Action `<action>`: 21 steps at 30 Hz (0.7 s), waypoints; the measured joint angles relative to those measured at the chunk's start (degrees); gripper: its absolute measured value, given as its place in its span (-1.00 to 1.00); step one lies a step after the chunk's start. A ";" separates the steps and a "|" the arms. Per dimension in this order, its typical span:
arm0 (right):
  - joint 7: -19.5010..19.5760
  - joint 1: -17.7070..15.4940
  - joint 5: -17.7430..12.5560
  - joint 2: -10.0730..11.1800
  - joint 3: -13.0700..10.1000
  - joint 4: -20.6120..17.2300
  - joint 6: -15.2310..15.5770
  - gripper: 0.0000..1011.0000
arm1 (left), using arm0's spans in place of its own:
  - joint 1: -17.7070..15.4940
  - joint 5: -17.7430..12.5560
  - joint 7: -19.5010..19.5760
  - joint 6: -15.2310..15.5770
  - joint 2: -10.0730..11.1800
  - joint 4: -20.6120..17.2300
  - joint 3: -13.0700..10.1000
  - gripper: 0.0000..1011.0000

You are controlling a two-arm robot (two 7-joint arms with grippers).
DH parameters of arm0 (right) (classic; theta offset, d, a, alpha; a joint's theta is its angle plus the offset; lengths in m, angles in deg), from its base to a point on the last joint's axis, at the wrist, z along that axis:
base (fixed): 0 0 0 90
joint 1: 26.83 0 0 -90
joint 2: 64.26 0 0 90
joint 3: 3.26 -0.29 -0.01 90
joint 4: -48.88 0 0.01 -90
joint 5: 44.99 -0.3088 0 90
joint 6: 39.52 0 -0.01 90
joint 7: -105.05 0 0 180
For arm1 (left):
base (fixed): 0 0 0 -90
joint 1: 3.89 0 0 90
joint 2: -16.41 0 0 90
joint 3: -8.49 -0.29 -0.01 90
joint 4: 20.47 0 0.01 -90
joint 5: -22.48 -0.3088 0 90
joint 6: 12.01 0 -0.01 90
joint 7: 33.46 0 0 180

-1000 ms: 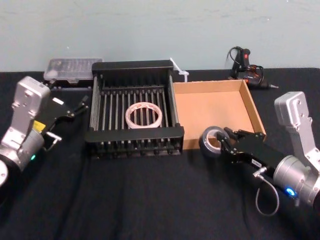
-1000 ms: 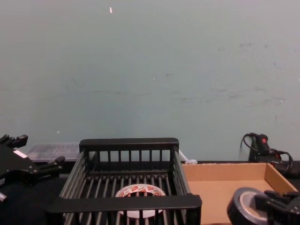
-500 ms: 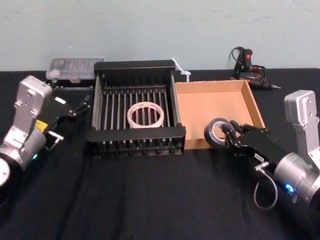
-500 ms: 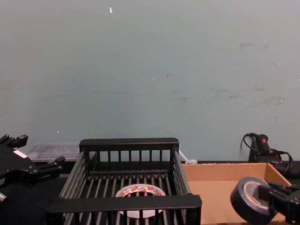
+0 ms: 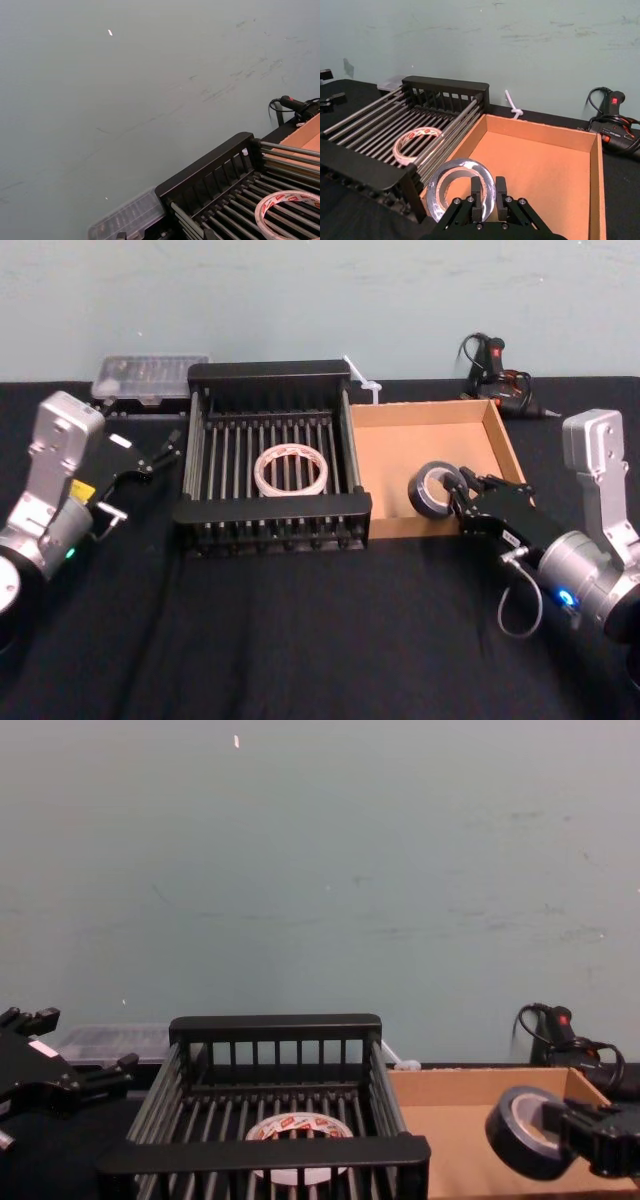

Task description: Pick up the white tape and place it into the black box , Pick up the silver tape and place it into the brown box.

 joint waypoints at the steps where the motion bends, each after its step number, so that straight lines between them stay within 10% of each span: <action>1: 0.01 0.24 0.05 -0.12 0.00 0.21 0.00 -0.65 | 0.00 0.00 0.00 0.00 0.00 0.00 0.00 0.98; 21: -0.43 7.36 0.92 -2.89 0.32 7.13 0.07 -0.65 | 0.00 0.00 0.00 0.00 0.00 0.00 0.00 0.98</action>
